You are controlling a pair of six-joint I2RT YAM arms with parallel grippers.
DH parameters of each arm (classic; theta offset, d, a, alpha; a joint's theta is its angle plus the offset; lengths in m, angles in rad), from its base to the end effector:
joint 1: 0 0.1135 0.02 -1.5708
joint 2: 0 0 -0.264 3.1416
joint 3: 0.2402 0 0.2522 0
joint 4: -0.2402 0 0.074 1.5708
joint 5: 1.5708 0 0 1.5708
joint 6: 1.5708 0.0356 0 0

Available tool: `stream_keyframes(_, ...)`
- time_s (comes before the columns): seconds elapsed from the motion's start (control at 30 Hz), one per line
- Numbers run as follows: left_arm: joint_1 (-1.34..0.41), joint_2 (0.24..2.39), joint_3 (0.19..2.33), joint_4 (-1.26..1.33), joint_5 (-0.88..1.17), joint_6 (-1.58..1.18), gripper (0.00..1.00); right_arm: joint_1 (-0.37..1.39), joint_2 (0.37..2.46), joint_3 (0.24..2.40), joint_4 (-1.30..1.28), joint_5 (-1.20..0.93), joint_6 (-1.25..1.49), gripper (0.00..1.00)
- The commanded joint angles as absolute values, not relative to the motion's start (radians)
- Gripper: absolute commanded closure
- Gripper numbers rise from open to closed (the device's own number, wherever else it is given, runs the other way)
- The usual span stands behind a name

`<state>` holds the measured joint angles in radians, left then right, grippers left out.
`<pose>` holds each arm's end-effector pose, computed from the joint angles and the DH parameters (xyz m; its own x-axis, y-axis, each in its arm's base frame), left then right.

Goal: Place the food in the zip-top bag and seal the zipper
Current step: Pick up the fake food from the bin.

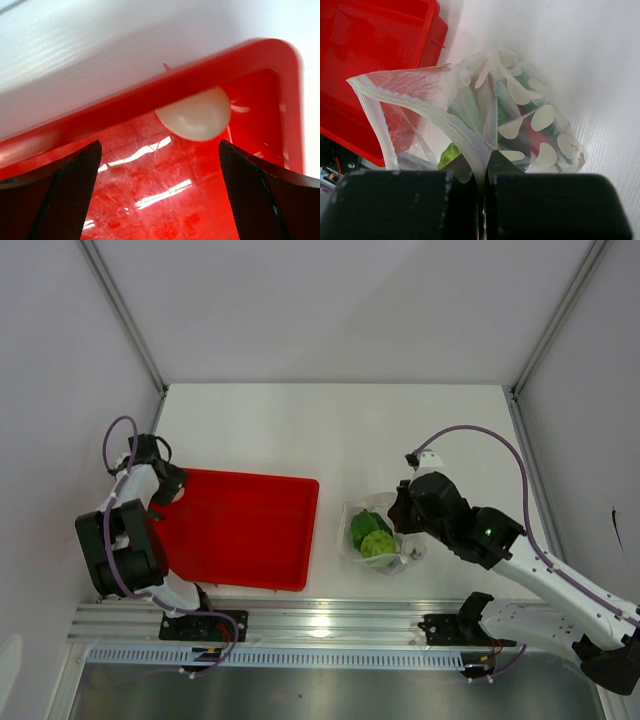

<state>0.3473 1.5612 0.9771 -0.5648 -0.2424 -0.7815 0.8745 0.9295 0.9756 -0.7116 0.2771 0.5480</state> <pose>0.2786 0.1099 0.1934 -0.3111 -0.8398 -0.4449 -0.9044 0.4055 -0.1330 0.1288 0.1389 0.3294 -0.6506 0.0031 -0.7594 -0.3058 0.9143 0.2656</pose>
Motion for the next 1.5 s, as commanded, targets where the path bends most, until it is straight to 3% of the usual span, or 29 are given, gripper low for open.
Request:
stream_keyframes(0.0,0.357,1.483,0.977,-0.473,-0.25,-0.675,0.01,0.848,0.904,0.968,-0.666,0.245,0.512,1.0)
stream_keyframes(0.27,0.334,1.486,1.037,-0.456,-0.204,-0.407,0.01,0.786,0.882,0.96,-0.67,0.213,0.476,1.0)
stream_keyframes(0.33,0.334,1.485,1.035,-0.413,-0.114,-0.329,0.0,0.772,0.877,0.957,-0.664,0.196,0.471,1.0)
stream_keyframes(0.6,0.294,1.439,0.968,-0.293,-0.041,0.055,0.07,0.707,0.842,0.92,-0.663,0.132,0.434,1.0)
stream_keyframes(0.93,0.295,1.543,0.966,-0.236,0.005,0.207,0.19,0.66,0.792,0.92,-0.684,0.1,0.397,1.0)
stream_keyframes(1.47,0.221,1.523,0.835,-0.072,-0.146,0.314,0.24,0.626,0.792,0.922,-0.678,0.074,0.394,1.0)
